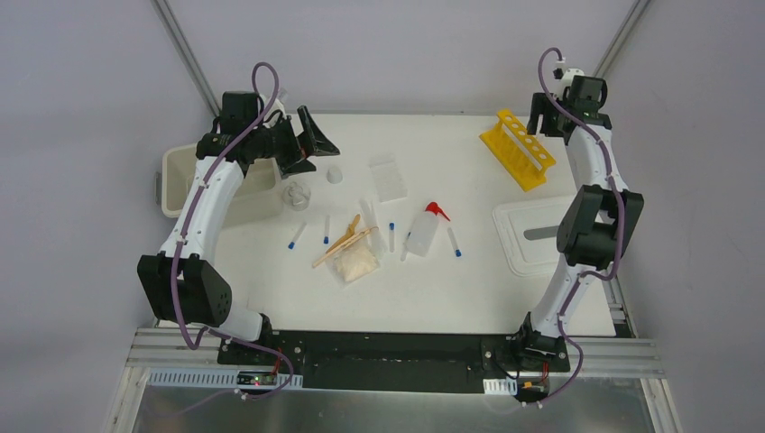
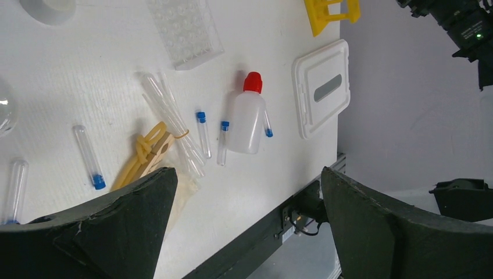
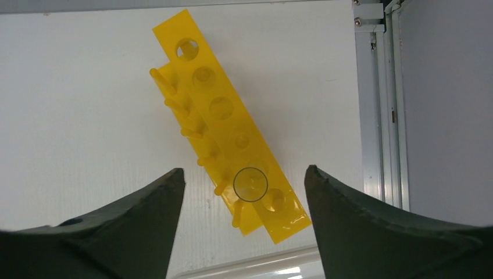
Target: Organize the chemistry lab equipment
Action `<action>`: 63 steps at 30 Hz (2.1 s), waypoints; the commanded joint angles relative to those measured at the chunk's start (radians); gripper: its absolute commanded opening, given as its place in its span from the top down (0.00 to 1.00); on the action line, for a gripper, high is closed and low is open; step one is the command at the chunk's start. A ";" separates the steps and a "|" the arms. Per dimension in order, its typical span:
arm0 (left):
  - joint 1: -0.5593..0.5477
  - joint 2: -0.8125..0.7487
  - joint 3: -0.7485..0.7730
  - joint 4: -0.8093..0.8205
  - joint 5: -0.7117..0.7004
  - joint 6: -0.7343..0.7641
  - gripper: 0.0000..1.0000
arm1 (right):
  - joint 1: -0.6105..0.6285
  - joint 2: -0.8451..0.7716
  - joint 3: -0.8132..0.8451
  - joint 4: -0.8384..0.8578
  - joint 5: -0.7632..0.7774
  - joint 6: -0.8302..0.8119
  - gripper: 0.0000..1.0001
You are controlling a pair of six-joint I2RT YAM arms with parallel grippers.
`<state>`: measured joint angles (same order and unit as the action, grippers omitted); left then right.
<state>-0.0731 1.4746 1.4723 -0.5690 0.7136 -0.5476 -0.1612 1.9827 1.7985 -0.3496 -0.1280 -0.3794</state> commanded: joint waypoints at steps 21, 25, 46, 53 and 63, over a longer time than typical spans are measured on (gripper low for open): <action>-0.155 -0.052 0.112 -0.322 -0.320 0.595 0.01 | 0.085 -0.468 0.096 -0.479 -0.222 -0.015 0.01; -0.235 -0.026 0.123 -0.401 -0.419 0.686 0.01 | 0.139 -0.581 -0.059 -0.568 -0.225 -0.025 0.01; -0.337 0.325 0.298 -0.501 -0.567 0.809 0.10 | 0.160 -0.621 -0.421 -0.611 -0.234 0.057 0.00; -0.338 0.519 0.515 -0.455 -0.439 0.673 0.23 | 0.200 -0.547 -0.413 -0.541 -0.248 0.139 0.01; -0.343 0.769 0.672 -0.359 -0.403 0.697 0.35 | 0.203 -0.510 -0.400 -0.526 -0.259 0.145 0.01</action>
<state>-0.4068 2.1868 2.0781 -0.9501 0.2859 0.1135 0.0376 1.4754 1.3796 -0.8925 -0.3580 -0.2455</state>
